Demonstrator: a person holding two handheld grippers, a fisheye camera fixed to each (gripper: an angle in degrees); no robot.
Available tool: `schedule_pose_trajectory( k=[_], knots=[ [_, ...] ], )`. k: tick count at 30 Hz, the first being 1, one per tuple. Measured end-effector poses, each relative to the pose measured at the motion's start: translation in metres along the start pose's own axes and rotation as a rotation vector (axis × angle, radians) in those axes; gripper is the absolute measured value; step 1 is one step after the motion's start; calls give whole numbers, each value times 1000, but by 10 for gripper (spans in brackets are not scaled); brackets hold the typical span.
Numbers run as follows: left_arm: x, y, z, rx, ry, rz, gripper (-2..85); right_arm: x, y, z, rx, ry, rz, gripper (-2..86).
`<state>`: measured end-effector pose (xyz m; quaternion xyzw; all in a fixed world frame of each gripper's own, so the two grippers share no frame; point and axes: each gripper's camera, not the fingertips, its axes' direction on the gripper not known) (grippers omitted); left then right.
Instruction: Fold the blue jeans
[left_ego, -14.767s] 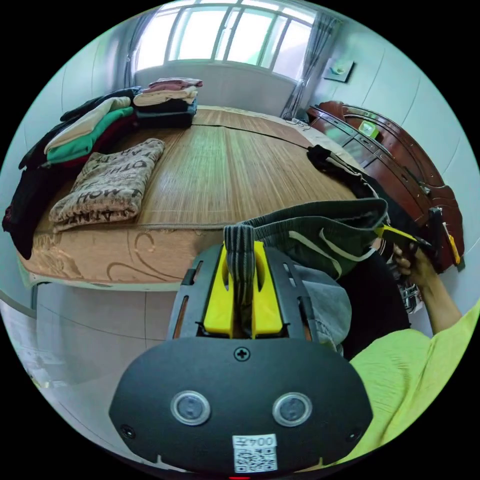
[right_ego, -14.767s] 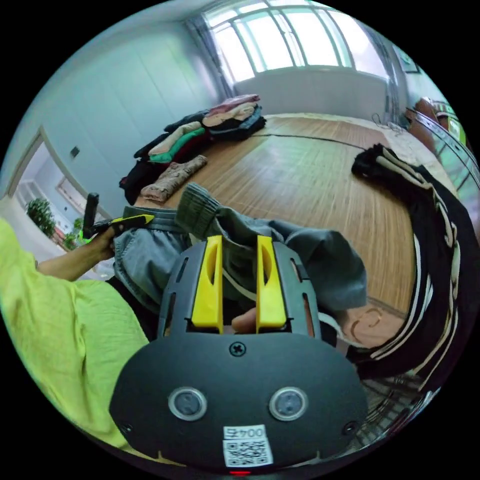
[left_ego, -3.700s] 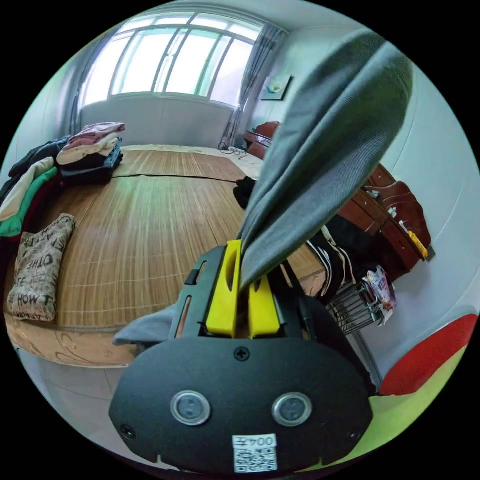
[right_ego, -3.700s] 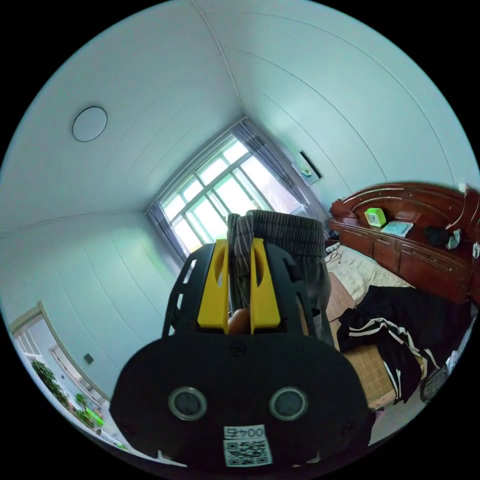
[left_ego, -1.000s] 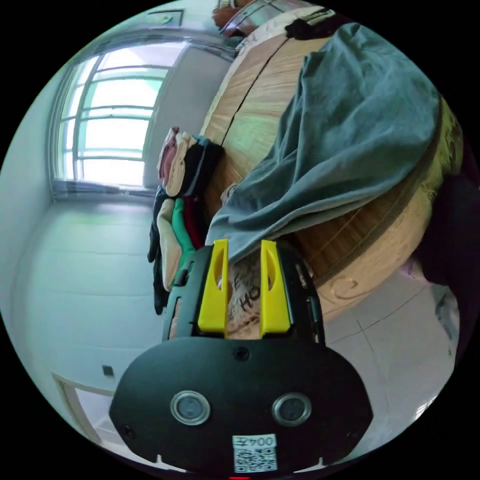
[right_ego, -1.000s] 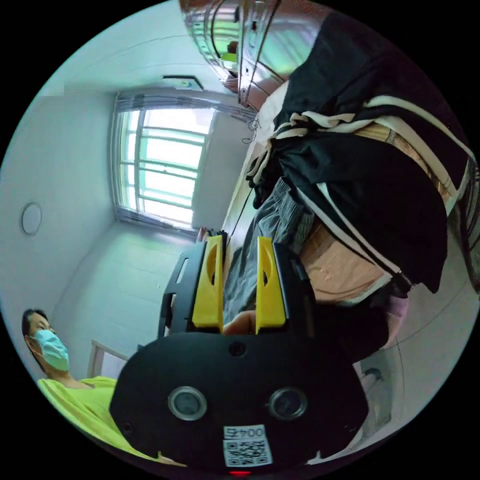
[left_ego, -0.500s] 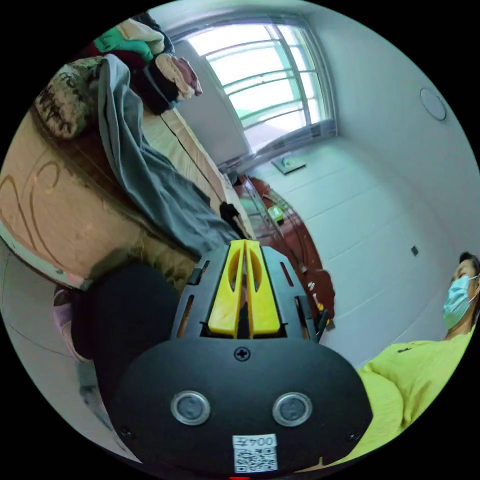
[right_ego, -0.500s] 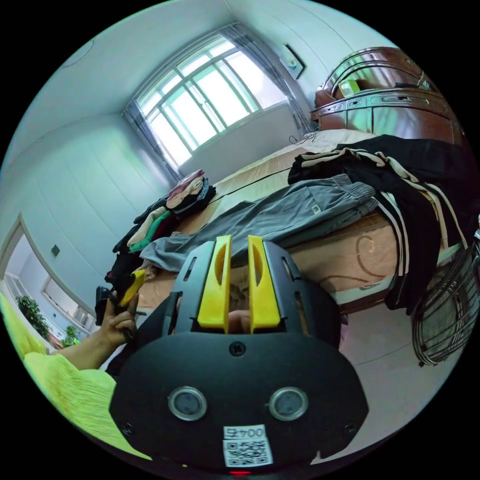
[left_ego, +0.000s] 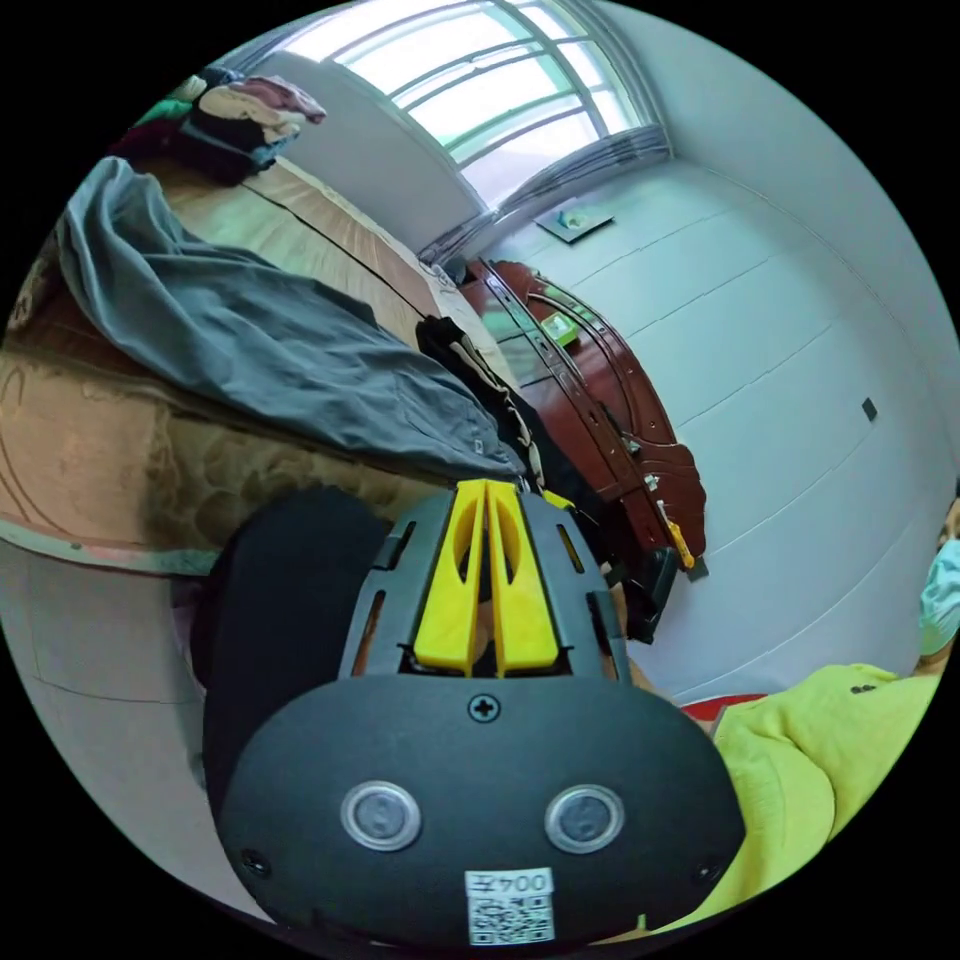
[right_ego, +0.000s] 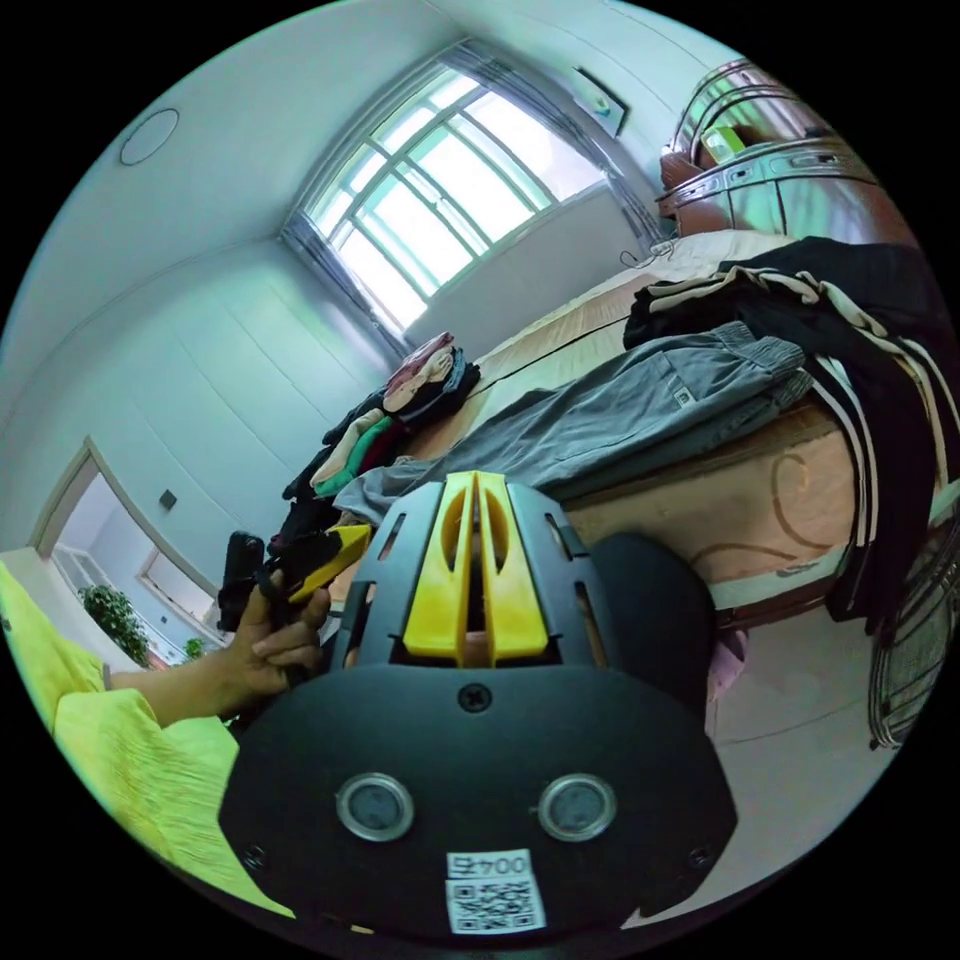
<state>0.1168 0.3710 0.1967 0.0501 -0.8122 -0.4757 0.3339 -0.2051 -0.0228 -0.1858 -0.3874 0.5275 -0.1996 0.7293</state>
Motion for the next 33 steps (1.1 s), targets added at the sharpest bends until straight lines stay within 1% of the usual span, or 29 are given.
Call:
schedule_pose_trajectory(
  k=[5,9,11,12,14,15,20,22,25,27,30,31,33],
  knots=[
    [31,-7,47,-106,3,58,1,-17,1,-13,1,-22,-102,-8],
    [50,-11,76,-150,-11,115,1,-43,-1,-11,-53,40,-242,-8],
    [65,-8,99,-211,-53,185,1,-61,0,-10,-67,75,-327,-7],
    [69,-6,103,-221,-76,201,1,-72,2,-7,-71,150,-361,-7],
    [77,7,108,-197,-149,249,1,-81,4,-5,-78,209,-395,-7],
    [78,11,108,-190,-163,257,1,-82,5,-5,-84,199,-394,-7],
    [84,48,83,-41,-228,335,1,-93,9,-7,-37,146,-383,-7],
    [83,56,73,-4,-240,338,2,-93,7,-7,-36,94,-369,-6],
    [77,62,63,10,-175,301,5,-91,4,-15,-23,42,-354,-6],
    [78,65,64,7,-142,293,8,-90,1,-24,-15,70,-335,-4],
    [83,72,71,11,-154,318,23,-86,-6,-30,-36,124,-307,6],
    [81,73,72,27,-129,294,34,-83,-9,-32,-34,118,-298,9],
    [78,73,72,61,-92,273,81,-64,-25,-43,-12,127,-253,96]
  ],
)
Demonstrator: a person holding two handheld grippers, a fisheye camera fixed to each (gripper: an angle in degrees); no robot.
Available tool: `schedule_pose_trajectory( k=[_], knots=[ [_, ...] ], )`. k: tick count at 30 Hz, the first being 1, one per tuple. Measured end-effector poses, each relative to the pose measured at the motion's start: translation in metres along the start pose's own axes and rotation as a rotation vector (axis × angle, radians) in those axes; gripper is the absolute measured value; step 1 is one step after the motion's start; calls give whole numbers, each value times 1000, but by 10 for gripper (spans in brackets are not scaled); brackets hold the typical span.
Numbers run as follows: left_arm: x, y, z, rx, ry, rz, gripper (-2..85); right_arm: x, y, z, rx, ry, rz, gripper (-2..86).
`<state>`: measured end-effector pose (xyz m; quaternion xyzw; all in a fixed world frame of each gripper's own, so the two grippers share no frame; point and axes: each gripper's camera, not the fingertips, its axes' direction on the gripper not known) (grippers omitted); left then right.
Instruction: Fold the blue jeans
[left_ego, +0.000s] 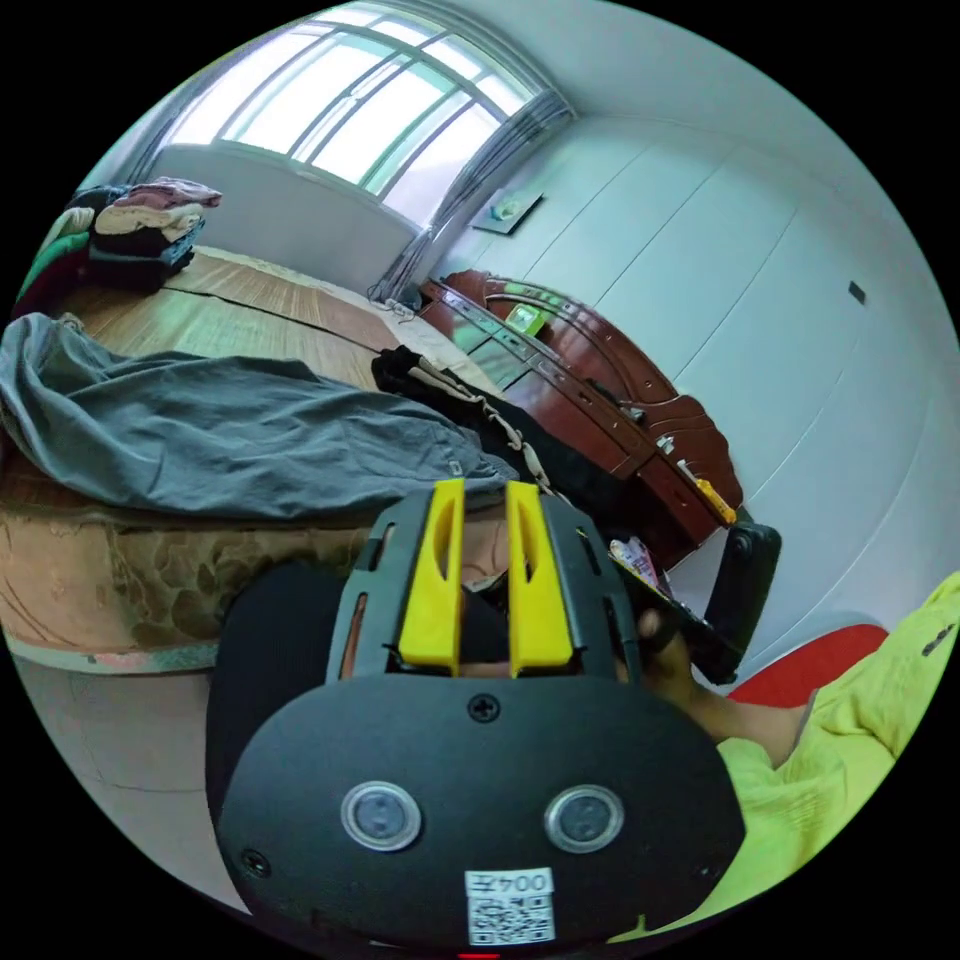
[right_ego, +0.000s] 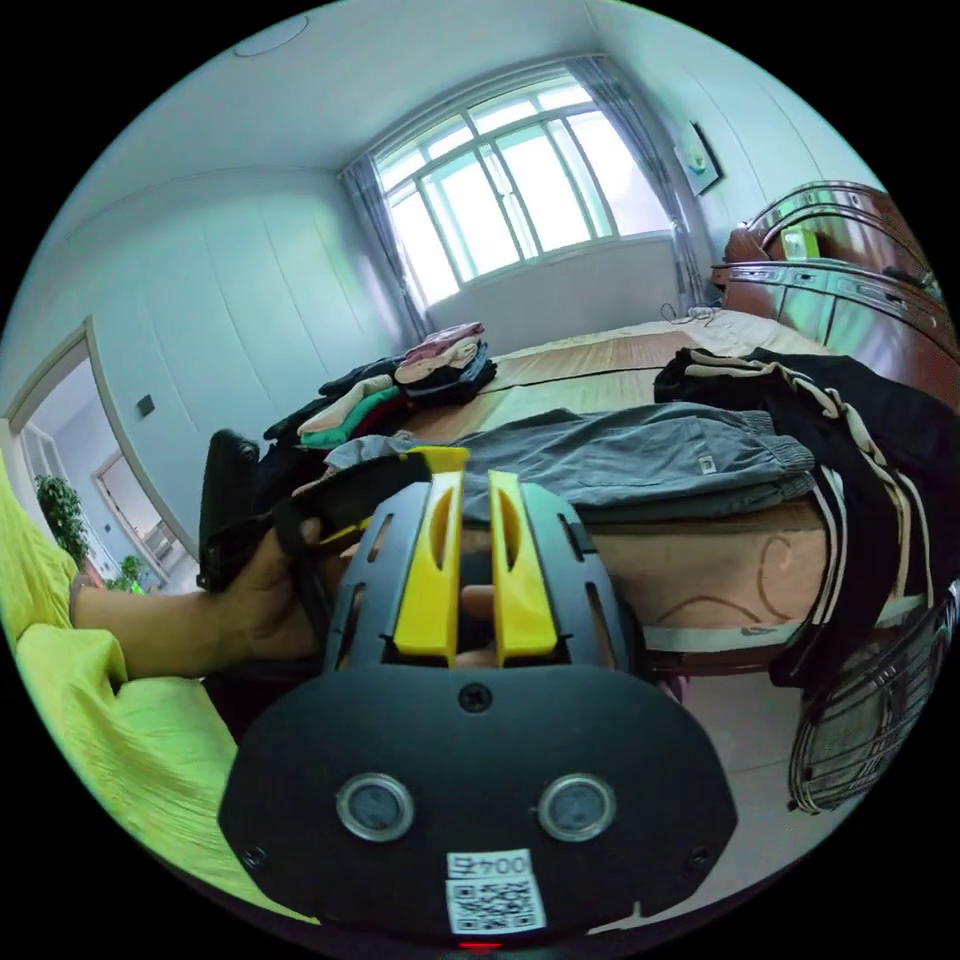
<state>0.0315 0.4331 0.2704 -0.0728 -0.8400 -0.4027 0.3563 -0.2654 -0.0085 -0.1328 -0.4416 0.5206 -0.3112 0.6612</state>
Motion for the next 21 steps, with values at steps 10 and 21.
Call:
schedule_pose_trajectory(
  k=[10,21],
  knots=[
    [-64,-39,-62,74,-210,-12,119,314,-40,-29,-29,-33,699,179],
    [-105,-31,-80,59,-317,-230,114,408,-68,37,-190,-34,882,164]
  ],
)
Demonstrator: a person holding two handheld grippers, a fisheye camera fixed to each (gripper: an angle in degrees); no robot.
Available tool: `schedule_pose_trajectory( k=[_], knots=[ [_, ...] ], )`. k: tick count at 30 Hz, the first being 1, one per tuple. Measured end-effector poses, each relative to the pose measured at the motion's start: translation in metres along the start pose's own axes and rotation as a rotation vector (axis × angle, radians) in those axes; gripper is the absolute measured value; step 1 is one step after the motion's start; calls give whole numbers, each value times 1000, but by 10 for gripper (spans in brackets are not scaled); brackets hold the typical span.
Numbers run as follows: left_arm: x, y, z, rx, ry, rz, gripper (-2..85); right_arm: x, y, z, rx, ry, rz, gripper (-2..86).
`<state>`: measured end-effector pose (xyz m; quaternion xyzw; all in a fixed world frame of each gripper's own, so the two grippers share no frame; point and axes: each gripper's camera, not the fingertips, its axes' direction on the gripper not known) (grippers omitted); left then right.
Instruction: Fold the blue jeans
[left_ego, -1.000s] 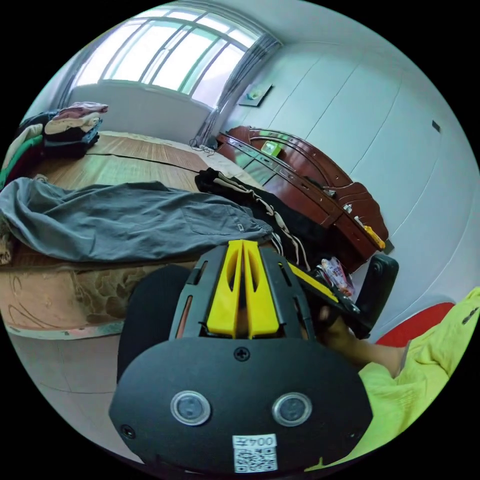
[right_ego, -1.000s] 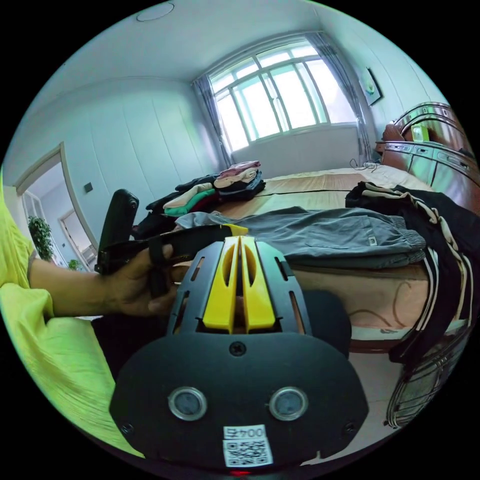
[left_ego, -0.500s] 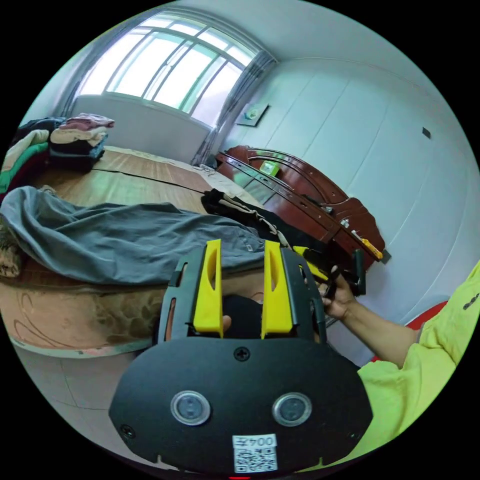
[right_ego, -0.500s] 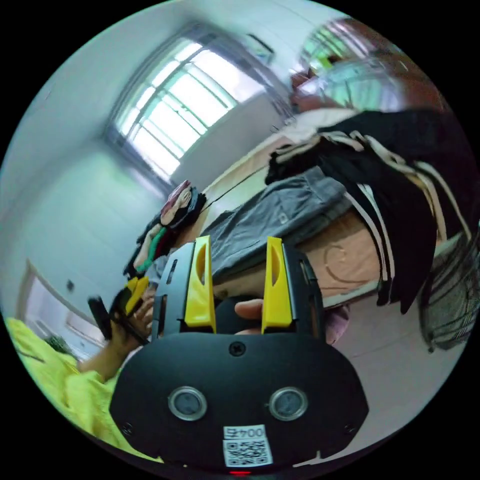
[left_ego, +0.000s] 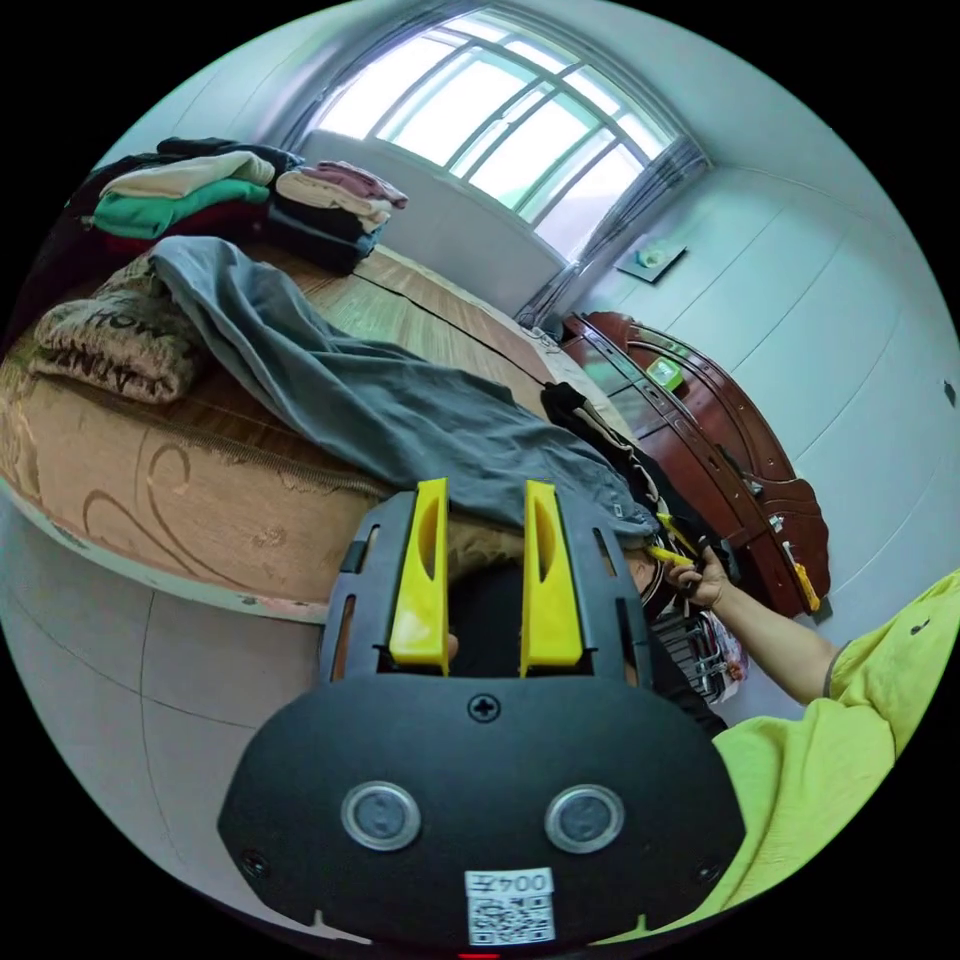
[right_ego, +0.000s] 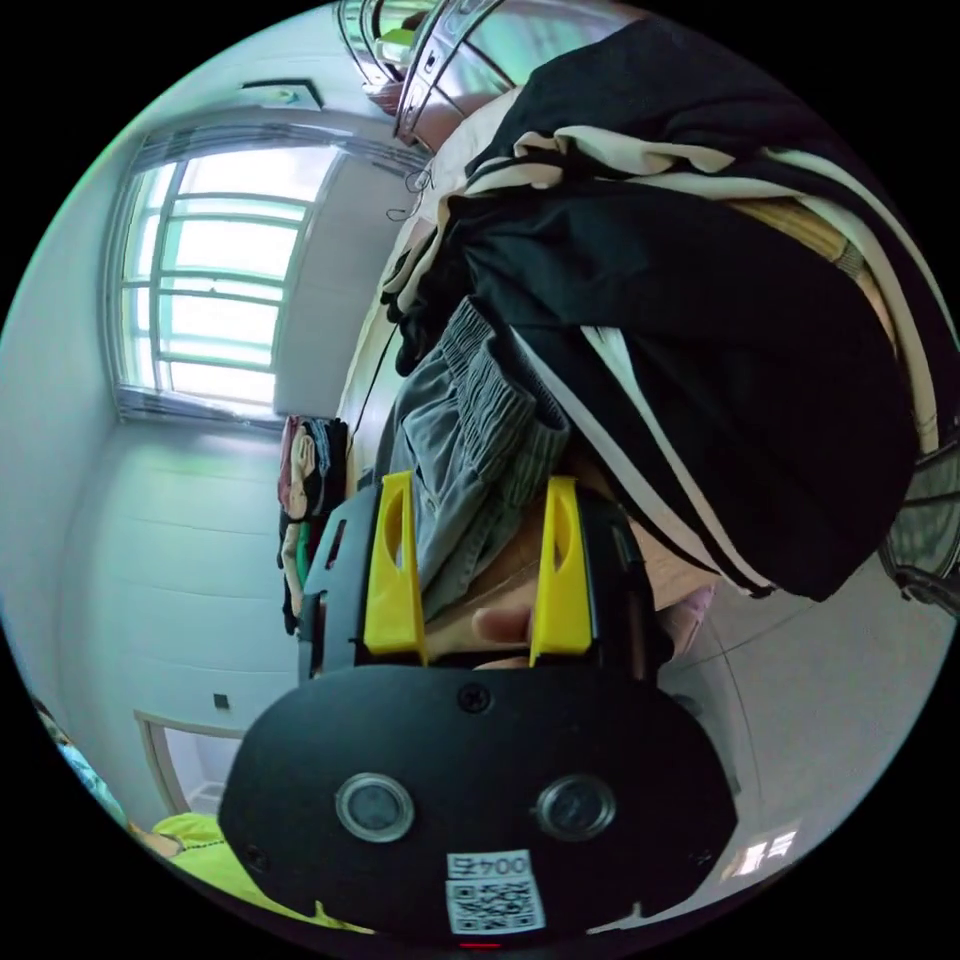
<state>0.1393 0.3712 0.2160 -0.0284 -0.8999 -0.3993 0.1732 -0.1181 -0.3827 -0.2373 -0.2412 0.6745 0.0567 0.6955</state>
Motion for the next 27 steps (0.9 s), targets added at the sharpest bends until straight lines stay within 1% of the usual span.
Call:
schedule_pose_trajectory(
  k=[2,5,7,8,10,12,14,15,17,21,25,27],
  knots=[
    [8,-7,6,-21,-3,12,113,0,-6,5,21,20,30,142],
    [18,-16,10,-31,-9,26,112,11,-11,10,64,-34,143,102],
    [23,-21,11,-33,-22,28,112,7,-12,14,89,-52,158,82],
    [24,-25,11,-36,-37,26,112,-5,-13,16,111,-39,132,73],
    [25,-31,11,-40,-71,20,112,-44,-15,17,133,80,28,65],
    [25,-38,10,-41,-105,12,112,-117,-12,16,179,288,-230,62],
    [25,-49,7,-40,-137,-2,112,-160,-6,7,242,382,-391,62],
    [25,-52,6,-37,-144,-5,112,-175,-4,-1,275,417,-434,62],
    [27,-62,1,-13,-166,-20,111,-179,-8,-17,314,472,-438,63],
    [28,-72,-5,1,-178,-46,111,-155,-17,-48,388,717,-390,74],
    [28,-83,-9,-15,-235,-63,109,-138,-15,-56,334,796,-291,96],
    [26,-92,-11,-17,-263,-79,106,-156,16,-52,414,876,-343,98]
  ],
)
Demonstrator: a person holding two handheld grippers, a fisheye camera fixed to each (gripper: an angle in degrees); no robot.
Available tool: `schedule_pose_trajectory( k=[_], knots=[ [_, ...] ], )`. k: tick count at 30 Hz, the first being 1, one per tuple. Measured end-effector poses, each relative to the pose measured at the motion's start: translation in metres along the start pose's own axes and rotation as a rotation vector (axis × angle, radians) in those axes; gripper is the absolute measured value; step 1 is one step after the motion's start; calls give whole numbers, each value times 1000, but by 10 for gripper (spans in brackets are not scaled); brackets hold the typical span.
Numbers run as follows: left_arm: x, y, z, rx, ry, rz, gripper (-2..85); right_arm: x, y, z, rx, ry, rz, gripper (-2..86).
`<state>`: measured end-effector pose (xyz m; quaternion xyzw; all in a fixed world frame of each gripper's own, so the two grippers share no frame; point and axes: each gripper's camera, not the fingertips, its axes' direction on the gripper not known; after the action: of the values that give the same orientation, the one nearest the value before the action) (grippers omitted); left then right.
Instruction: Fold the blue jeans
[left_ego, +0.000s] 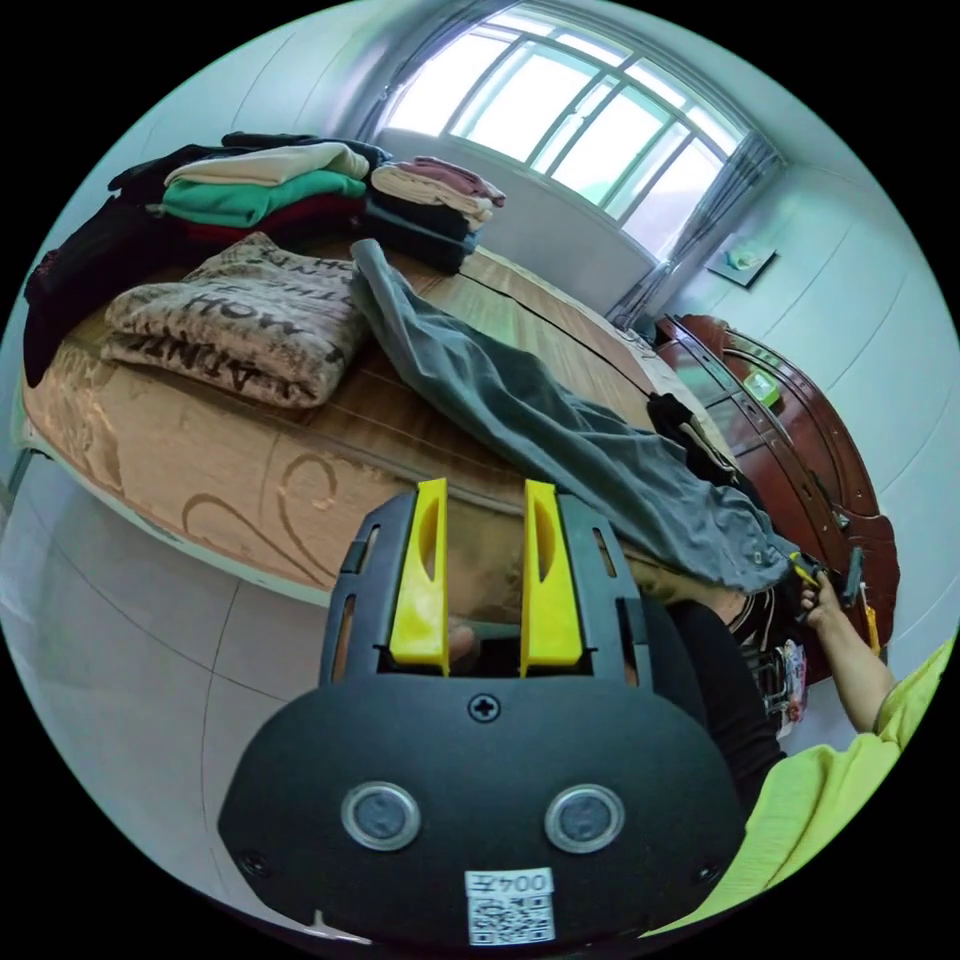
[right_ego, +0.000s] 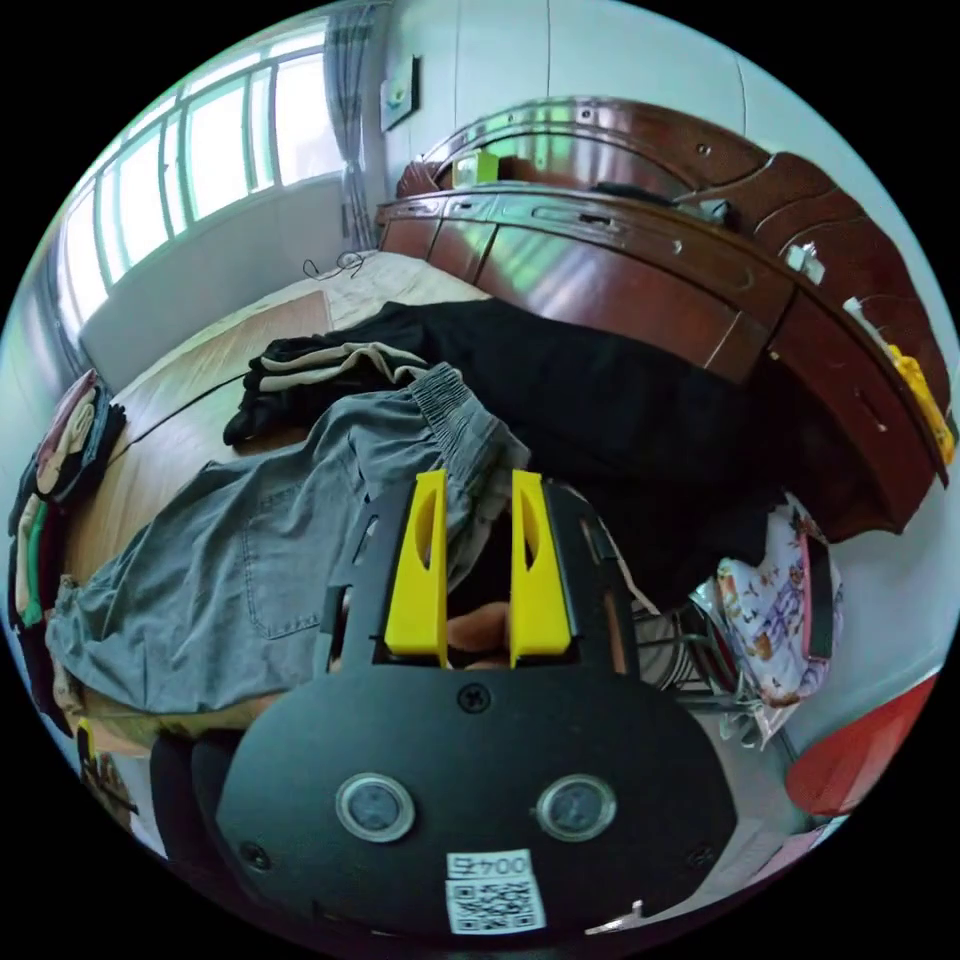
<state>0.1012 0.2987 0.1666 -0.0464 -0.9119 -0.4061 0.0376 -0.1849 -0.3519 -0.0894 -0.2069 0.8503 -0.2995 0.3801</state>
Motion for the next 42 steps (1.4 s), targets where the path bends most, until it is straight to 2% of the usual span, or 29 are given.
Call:
schedule_pose_trajectory(
  k=[3,4,5,8,9,11,14,16,19,23,29,33,36,38,42],
  knots=[
    [7,-21,-14,51,-143,40,94,-30,37,-39,112,36,4,76],
    [18,-32,-21,80,-254,104,88,-36,46,-47,126,20,8,70],
    [30,-44,-27,120,-369,182,82,-46,63,-59,128,-64,28,46],
    [52,-82,-20,142,-529,404,77,-74,107,-66,4,-401,88,9],
    [53,-90,-15,119,-544,442,79,-90,123,-65,-54,-481,89,1],
    [56,-116,20,-54,-556,619,97,-115,142,-65,-108,-519,40,-4],
    [61,-126,48,-193,-586,803,111,-148,159,-62,-189,-560,-24,-6],
    [64,-131,40,-180,-565,840,107,-159,161,-63,-211,-585,-50,-7],
    [62,-144,15,-149,-530,790,90,-172,159,-66,-212,-587,-73,-7],
    [73,-140,-9,-159,-651,902,74,-182,155,-63,-235,-604,-67,-7],
    [60,-153,-76,-247,-681,1018,68,-189,155,-62,-255,-611,-52,-7],
    [11,-172,-135,-295,-780,868,66,-187,156,-62,-257,-614,-33,-7],
    [-33,-196,-189,-325,-885,607,62,-188,157,-60,-269,-619,-28,-7],
    [-48,-212,-237,-257,-870,371,56,-191,158,-60,-273,-621,-29,-7],
    [-35,-217,-297,-71,-787,35,30,-199,160,-63,-278,-626,-32,-7]
  ],
)
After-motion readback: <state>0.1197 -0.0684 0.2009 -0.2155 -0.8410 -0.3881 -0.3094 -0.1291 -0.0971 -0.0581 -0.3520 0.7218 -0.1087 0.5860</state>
